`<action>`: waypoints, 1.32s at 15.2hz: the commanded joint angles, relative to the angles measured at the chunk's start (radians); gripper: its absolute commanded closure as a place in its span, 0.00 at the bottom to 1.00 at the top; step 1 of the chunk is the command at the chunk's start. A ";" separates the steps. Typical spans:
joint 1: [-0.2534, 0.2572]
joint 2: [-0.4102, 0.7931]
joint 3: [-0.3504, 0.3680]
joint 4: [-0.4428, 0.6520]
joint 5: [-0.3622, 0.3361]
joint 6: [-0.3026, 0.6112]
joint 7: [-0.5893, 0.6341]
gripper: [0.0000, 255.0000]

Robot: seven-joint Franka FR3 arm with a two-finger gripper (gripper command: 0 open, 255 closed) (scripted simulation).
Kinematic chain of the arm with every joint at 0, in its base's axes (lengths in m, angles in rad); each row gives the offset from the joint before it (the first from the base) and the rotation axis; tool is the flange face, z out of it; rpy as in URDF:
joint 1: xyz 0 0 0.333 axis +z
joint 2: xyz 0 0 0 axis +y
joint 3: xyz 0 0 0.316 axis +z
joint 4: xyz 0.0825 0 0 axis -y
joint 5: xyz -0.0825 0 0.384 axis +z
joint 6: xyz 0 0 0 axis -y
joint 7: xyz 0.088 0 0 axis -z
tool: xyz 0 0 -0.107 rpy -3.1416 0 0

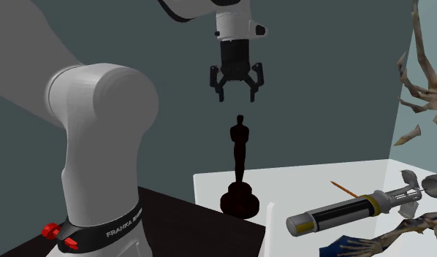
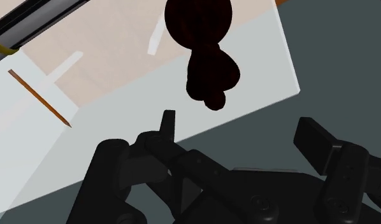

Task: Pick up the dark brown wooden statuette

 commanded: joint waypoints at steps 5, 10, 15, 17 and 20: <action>-0.013 0.028 -0.044 -0.072 -0.023 0.110 -0.029 0.00; -0.015 0.040 -0.053 -0.099 -0.029 0.149 -0.032 1.00; -0.016 0.038 -0.052 -0.100 -0.029 0.148 -0.032 1.00; -0.016 0.038 -0.053 -0.100 -0.029 0.148 -0.032 1.00; -0.014 0.035 -0.049 -0.089 -0.026 0.134 -0.031 1.00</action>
